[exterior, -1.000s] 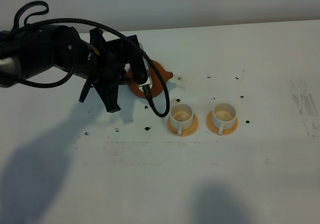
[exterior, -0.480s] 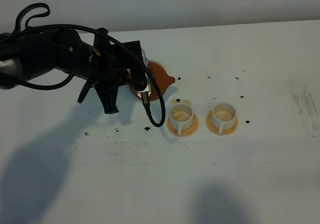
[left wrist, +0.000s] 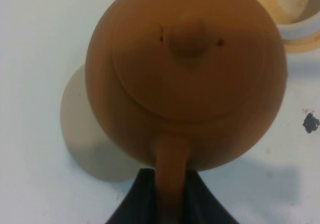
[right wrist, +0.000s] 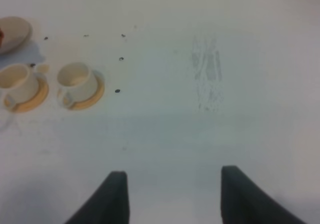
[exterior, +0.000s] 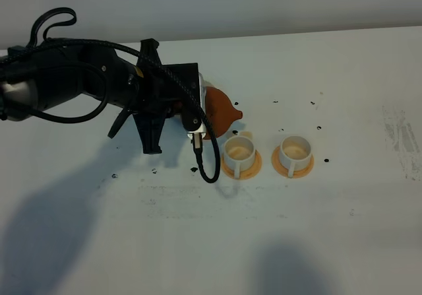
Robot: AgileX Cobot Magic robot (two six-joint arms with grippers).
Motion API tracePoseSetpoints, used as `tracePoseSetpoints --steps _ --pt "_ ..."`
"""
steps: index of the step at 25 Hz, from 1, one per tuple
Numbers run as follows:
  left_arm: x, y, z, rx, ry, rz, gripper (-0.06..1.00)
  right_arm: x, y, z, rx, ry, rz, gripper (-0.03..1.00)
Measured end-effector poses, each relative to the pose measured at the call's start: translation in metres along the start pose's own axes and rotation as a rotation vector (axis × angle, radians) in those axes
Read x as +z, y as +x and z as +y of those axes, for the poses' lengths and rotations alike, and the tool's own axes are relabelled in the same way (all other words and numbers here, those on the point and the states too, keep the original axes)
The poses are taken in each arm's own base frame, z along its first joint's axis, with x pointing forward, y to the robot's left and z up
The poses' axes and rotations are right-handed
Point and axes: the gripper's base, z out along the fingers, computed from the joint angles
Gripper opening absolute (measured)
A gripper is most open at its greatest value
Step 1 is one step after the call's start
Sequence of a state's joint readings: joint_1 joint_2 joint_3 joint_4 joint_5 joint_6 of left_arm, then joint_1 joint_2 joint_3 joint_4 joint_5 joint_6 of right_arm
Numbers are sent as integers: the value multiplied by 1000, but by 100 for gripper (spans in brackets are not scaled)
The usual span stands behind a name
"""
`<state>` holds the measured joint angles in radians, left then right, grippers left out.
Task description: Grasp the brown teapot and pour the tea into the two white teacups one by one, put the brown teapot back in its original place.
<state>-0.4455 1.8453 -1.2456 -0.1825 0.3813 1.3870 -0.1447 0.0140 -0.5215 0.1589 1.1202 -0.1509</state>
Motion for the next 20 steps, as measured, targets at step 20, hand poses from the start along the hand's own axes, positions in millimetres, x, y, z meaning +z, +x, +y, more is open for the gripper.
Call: tracePoseSetpoints --steps 20 --pt "7 7 -13 171 -5 13 9 0 0 0 0 0 0 42"
